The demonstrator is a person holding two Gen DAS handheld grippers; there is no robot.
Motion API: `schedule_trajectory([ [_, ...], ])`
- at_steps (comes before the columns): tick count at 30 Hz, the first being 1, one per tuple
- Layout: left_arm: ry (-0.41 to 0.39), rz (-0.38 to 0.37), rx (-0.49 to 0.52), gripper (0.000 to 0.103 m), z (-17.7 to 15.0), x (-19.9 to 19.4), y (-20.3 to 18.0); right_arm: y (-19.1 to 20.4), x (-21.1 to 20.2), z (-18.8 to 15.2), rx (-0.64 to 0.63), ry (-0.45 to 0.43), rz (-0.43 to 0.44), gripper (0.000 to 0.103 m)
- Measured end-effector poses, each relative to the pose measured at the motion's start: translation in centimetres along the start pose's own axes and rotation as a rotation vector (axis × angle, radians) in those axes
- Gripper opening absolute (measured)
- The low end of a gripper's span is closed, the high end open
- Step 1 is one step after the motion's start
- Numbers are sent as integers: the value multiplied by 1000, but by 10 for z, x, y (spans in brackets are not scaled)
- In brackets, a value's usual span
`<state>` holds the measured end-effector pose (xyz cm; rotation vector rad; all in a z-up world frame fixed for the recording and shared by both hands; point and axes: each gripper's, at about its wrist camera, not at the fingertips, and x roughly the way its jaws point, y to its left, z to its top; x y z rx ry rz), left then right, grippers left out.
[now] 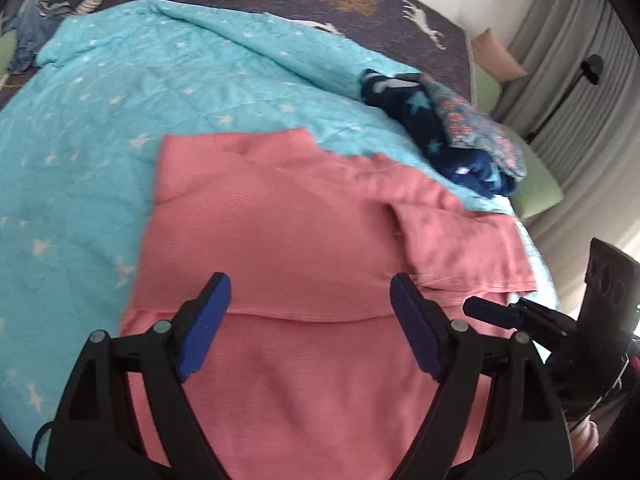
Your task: Fold small clothes
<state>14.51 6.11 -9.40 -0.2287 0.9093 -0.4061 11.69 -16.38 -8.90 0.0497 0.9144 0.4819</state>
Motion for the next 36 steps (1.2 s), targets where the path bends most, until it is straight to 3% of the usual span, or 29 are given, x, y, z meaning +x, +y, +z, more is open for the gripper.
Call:
schedule_trajectory([
  [4, 42, -98, 26, 82, 6, 15, -22, -22, -27, -7, 94, -53, -28, 62],
  [8, 144, -196, 43, 81, 13, 50, -48, -47, -49, -17, 225, -107, -92, 63],
  [11, 207, -219, 49, 57, 16, 72, -60, -62, -61, -27, 290, -126, -156, 63],
  [14, 253, -206, 26, 13, 19, 93, -65, -76, -75, -40, 339, -141, -279, 63],
  [16, 264, -223, -6, 9, 22, 97, -67, -89, -85, -51, 380, -139, -340, 63],
  [21, 72, -290, 19, 9, 51, 37, -76, -128, -112, -81, 538, -162, -378, 63],
  [25, -113, -160, 119, 9, 73, -16, -65, -135, -112, -84, 576, -142, -364, 64],
  [27, -139, -107, 122, 9, 77, -28, -50, -130, -104, -78, 553, -134, -353, 65],
  [33, -141, -113, 33, 9, 76, -42, -17, -102, -73, -58, 433, -86, -343, 70],
  [36, -171, -91, 38, 9, 77, -50, -12, -95, -58, -47, 391, -66, -347, 70],
])
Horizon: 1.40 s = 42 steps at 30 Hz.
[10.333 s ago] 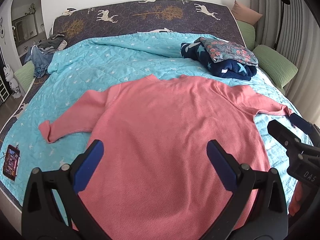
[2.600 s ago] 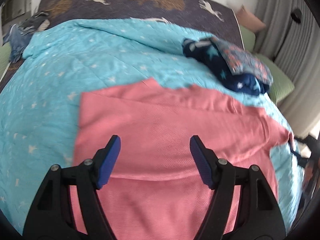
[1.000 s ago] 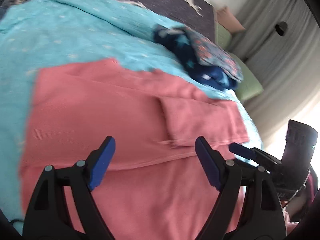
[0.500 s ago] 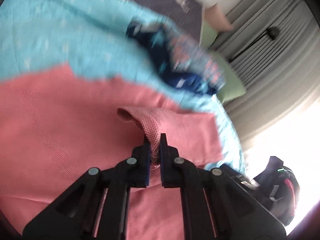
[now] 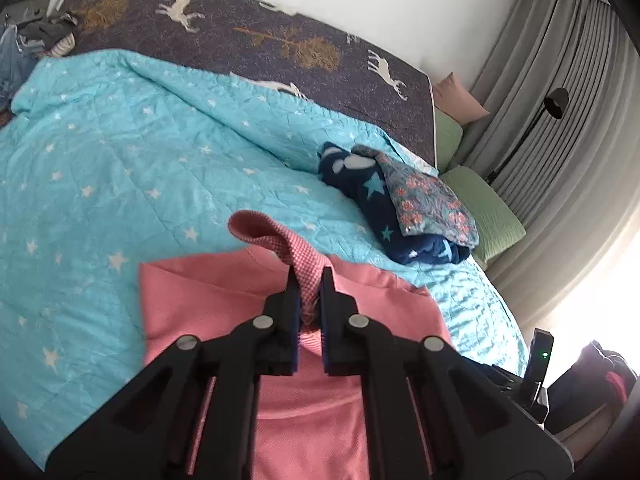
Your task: Fold small clothes
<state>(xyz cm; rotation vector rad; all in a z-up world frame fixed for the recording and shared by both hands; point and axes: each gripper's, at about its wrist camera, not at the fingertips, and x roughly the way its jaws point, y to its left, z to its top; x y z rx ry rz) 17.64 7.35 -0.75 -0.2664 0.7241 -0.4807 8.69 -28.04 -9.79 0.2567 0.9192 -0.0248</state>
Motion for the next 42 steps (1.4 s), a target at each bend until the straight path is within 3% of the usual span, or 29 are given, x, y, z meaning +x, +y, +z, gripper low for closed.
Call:
schedule_trajectory([
  [3, -21, 44, 9, 9, 5, -7, 11, 3, 6, 4, 4, 12, -36, 70],
  [7, -13, 90, 5, 9, -5, -13, 37, -5, -4, 3, 28, 5, 12, 70],
  [10, 28, 141, -12, 11, -25, -5, 60, -12, -7, 0, 26, 7, 7, 70],
  [14, 179, 265, -22, 15, -60, 27, 88, -19, -13, -2, 45, 12, 27, 70],
  [16, 207, 292, -45, 28, -70, 32, 96, -18, -18, 0, 50, 4, 40, 70],
  [17, 198, 290, -57, 32, -72, 30, 98, -16, -21, 1, 48, -4, 43, 70],
  [19, 177, 274, -65, 53, -69, 24, 98, -11, -24, 5, 32, -16, 54, 70],
  [21, 159, 269, -52, 64, -62, 20, 95, -7, -24, 12, 21, -16, 74, 71],
  [26, 173, 223, -54, 77, -43, 37, 98, -16, -7, 41, 99, 7, 171, 73],
  [28, 209, 241, -51, 77, -34, 58, 104, -21, 8, 58, 138, 37, 235, 76],
  [31, 252, 269, -53, 77, -25, 87, 117, -21, 36, 81, 140, 81, 261, 77],
  [34, 257, 196, -105, 75, -19, 102, 128, -18, 67, 99, 138, 142, 295, 77],
  [35, 244, 179, -99, 68, -17, 104, 128, -17, 77, 103, 150, 160, 323, 77],
  [37, 256, 125, -80, 11, -18, 108, 126, -14, 91, 106, 157, 183, 376, 76],
  [38, 281, 95, -90, 11, -20, 112, 125, -10, 97, 106, 147, 191, 406, 71],
  [39, 269, 105, -79, 11, -20, 110, 122, -4, 103, 104, 125, 206, 428, 29],
  [40, 255, 116, -47, 10, -20, 108, 118, 1, 109, 102, 114, 234, 425, 8],
  [42, 200, 128, 16, 10, -15, 96, 104, 10, 106, 103, 92, 203, 389, 7],
])
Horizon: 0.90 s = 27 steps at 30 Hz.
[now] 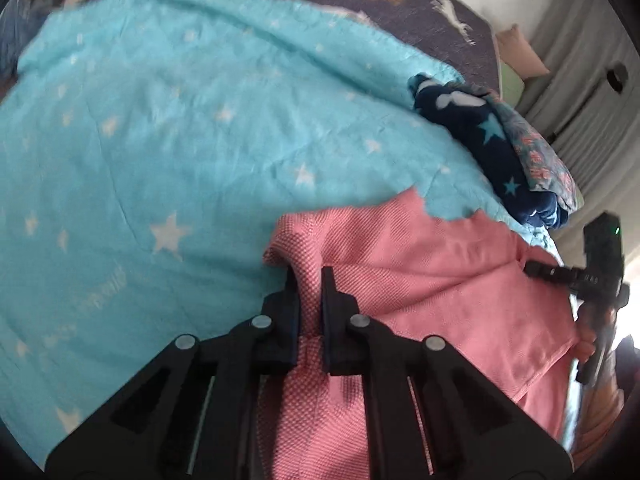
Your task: Fold small clothes
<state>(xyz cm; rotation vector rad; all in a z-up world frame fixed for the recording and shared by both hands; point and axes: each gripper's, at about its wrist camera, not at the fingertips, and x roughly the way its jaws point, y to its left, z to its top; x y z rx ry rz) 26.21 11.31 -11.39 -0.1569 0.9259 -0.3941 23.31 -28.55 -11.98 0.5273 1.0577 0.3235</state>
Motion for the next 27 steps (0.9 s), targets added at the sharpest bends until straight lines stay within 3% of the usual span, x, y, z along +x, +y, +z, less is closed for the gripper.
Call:
schedule_trajectory([
  [4, -112, 15, 52, 10, 27, -29, -14, 30, -31, 10, -79, -117, 11, 7],
  [8, -238, 122, 123, 10, 62, -48, -28, 70, -59, 30, -200, -236, -44, 7],
  [10, -271, 138, 111, 10, 73, -51, -23, 83, -66, 44, -229, -283, -53, 7],
  [13, -234, 195, 104, 20, 86, -27, -9, 90, -44, 62, -266, -281, -108, 11],
  [15, -153, 332, 78, 21, 83, 5, 8, 79, -13, 66, -235, -200, -223, 19],
  [17, -84, 374, 40, 21, 71, 17, 26, 65, 17, 63, -206, -107, -364, 20],
  [20, -85, 277, -12, 27, 49, -4, 42, 55, 2, 35, -205, -126, -345, 23],
  [22, -109, 241, -7, 48, 30, -30, 45, 53, -19, 16, -223, -136, -330, 33],
  [24, -132, 207, -6, 60, 5, -60, 42, 48, -45, -3, -229, -135, -287, 39],
  [27, -113, 152, 4, 64, -35, -93, 38, 43, -80, -44, -212, -122, -218, 45],
])
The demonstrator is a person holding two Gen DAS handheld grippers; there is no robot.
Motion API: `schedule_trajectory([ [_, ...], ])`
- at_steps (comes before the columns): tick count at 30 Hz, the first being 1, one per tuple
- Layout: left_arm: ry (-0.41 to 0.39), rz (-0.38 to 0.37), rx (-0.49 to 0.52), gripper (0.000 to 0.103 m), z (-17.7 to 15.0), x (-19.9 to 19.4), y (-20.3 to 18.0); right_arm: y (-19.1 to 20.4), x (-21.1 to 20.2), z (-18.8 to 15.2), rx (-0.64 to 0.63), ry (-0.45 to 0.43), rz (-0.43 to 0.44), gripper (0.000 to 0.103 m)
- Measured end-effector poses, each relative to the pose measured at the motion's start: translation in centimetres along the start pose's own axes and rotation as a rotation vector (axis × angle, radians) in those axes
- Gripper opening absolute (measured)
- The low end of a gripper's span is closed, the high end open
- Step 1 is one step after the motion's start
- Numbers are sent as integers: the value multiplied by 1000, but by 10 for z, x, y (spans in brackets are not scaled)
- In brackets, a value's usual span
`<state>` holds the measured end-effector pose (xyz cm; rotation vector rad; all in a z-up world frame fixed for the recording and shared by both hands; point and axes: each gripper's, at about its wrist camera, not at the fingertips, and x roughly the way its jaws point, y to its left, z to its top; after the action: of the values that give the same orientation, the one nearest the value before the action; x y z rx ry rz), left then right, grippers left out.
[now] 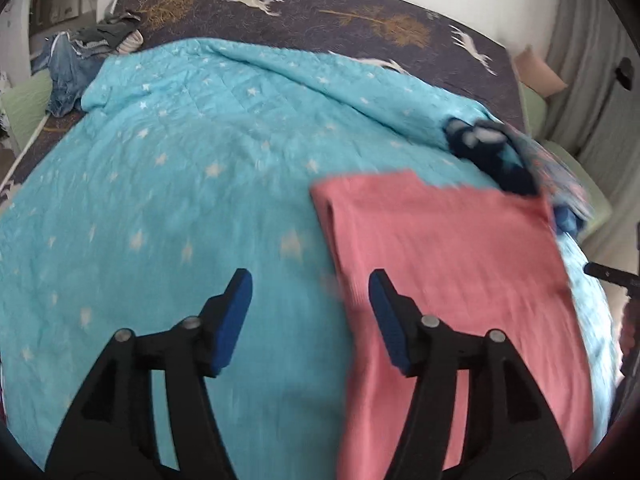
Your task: Fold small clothes
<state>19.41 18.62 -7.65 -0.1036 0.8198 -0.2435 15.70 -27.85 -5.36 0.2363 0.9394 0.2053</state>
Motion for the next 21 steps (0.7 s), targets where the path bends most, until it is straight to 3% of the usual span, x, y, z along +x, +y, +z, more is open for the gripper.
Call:
schedule_trajectory([
  [2, 11, -11, -12, 69, -28, -21, -1, -7, -25, -29, 16, 6, 20, 47],
  [10, 4, -18, -38, 71, -98, -82, -7, -13, -85, -136, 98, 30, 77, 50],
  [17, 52, -13, -21, 74, -143, -96, -30, -3, -87, -181, 142, 82, 131, 51],
  [21, 85, -11, -60, 75, -163, -103, -31, 6, -97, -203, 140, 88, 151, 51],
])
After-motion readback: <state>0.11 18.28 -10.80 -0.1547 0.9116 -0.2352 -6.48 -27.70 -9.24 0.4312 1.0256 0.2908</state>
